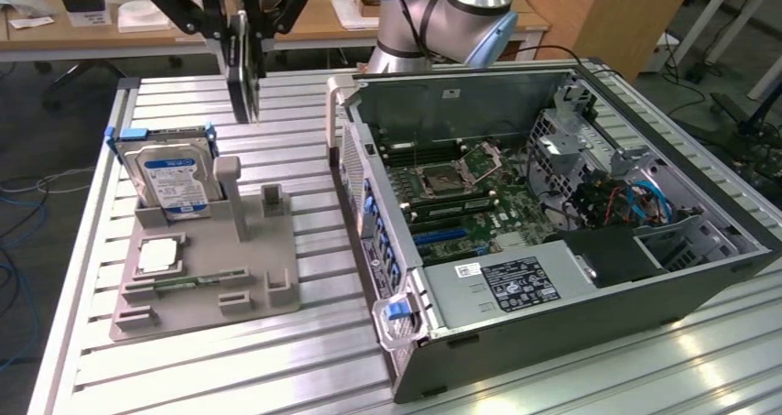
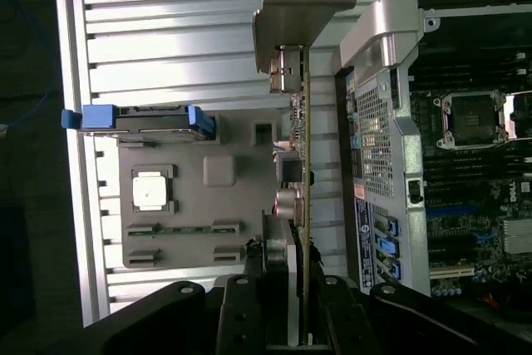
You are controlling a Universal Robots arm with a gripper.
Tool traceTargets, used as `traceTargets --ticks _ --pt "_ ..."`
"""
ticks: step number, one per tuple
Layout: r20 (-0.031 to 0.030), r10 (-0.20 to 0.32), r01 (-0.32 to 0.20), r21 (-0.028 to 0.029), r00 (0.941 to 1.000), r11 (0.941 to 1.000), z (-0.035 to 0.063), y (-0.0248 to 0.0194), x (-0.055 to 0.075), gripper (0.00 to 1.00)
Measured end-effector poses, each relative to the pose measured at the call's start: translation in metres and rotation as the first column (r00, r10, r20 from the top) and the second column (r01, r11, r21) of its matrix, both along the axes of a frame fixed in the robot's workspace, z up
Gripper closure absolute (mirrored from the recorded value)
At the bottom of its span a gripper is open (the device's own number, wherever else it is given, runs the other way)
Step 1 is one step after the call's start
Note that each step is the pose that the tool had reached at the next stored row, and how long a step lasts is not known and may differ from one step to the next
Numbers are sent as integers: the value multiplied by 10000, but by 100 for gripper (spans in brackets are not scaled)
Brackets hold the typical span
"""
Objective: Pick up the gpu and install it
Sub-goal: 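Pick up the gpu and move the gpu toward the slot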
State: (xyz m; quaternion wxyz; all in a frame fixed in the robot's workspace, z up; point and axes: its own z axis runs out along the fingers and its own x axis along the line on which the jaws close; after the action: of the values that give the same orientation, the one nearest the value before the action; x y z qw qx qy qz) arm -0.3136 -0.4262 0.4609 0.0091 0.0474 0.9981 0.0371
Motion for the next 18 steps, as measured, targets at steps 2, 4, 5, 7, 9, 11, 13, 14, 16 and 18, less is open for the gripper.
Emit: traceTargets --ticks 2,4,5,7,9,11,13,14,16,18 --pt "0 0 0 11 10000 10000 44 0 0 72" --pt "-1 -1 1 26 10000 10000 94 0 0 72" --pt "-2 0 0 34 10000 10000 119 0 0 72" --pt "-2 -1 1 48 10000 10000 170 0 0 72" --pt "-4 -1 1 62 10000 10000 216 0 0 72" --pt "-4 -1 1 75 10000 10000 242 0 0 72" --pt "-3 0 0 78 10000 10000 241 0 0 72" --pt "-3 -1 1 78 10000 10000 242 0 0 72" --pt "-4 0 0 77 10000 10000 242 0 0 72" --pt "-4 0 0 77 10000 10000 242 0 0 72"
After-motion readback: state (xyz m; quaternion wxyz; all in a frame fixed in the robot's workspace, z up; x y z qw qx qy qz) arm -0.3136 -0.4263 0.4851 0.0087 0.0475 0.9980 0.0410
